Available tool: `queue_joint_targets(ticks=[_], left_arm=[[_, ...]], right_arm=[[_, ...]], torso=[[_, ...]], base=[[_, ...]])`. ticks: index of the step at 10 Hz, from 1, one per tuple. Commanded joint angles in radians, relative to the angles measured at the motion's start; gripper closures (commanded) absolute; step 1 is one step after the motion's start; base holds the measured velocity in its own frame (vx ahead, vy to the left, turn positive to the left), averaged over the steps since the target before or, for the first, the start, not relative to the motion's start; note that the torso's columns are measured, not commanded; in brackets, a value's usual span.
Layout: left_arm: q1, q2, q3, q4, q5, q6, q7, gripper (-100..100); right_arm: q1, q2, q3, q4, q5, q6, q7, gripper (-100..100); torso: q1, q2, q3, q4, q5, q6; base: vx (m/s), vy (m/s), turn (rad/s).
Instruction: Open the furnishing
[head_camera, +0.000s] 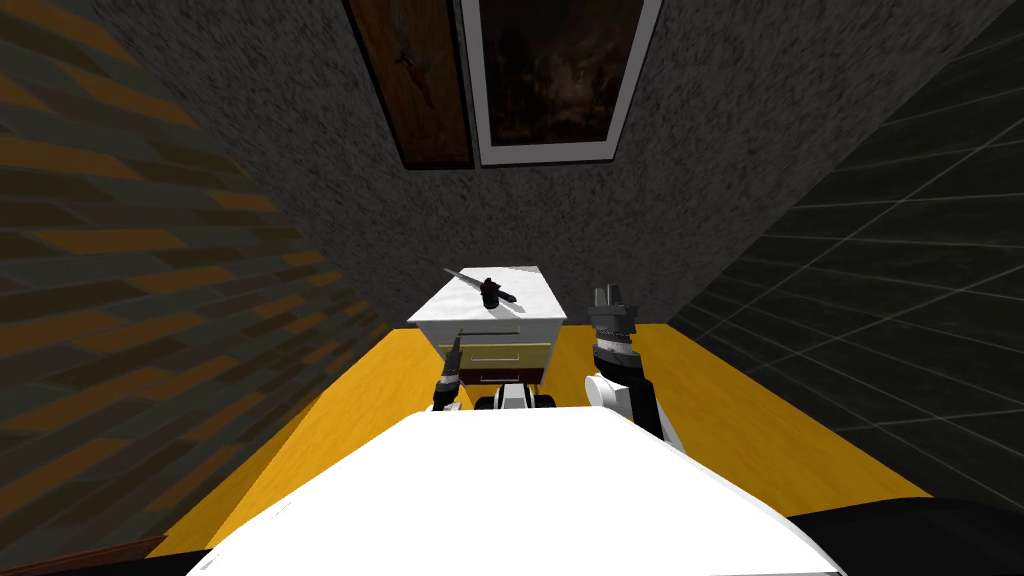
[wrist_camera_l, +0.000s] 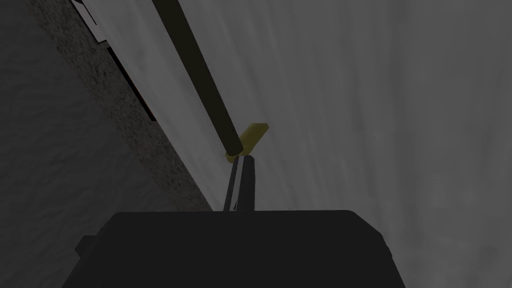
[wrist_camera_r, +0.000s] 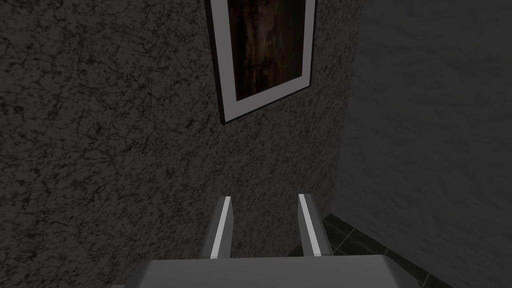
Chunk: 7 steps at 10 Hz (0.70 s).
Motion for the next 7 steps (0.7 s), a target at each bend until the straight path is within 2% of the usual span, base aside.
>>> queue_joint_targets(ticks=[1,2,7], left_arm=[[0.016,-0.003,-0.001,0.006,-0.001,-0.020,-0.002,100],[0.001,0.032,-0.002,0.003,-0.002,0.008,0.000,-100],[-0.043,0.053,-0.004,-0.005,-0.002,0.090,0.006,-100]], right_arm=[[0.000,0.000,0.000,0.000,0.000,0.000,0.000,0],[0.000,0.000,0.000,0.000,0.000,0.000,0.000,0],[0.000,0.000,0.000,0.000,0.000,0.000,0.000,0]], torso=[[0.000,0.000,-0.001,0.000,0.000,0.000],[-0.002,0.003,0.001,0.001,-0.001,-0.001],[-0.003,0.004,0.002,0.002,-0.001,-0.001]], base=[[0.010,0.010,-0.004],[-0.035,-0.016,0.009],[-0.055,-0.031,0.005]])
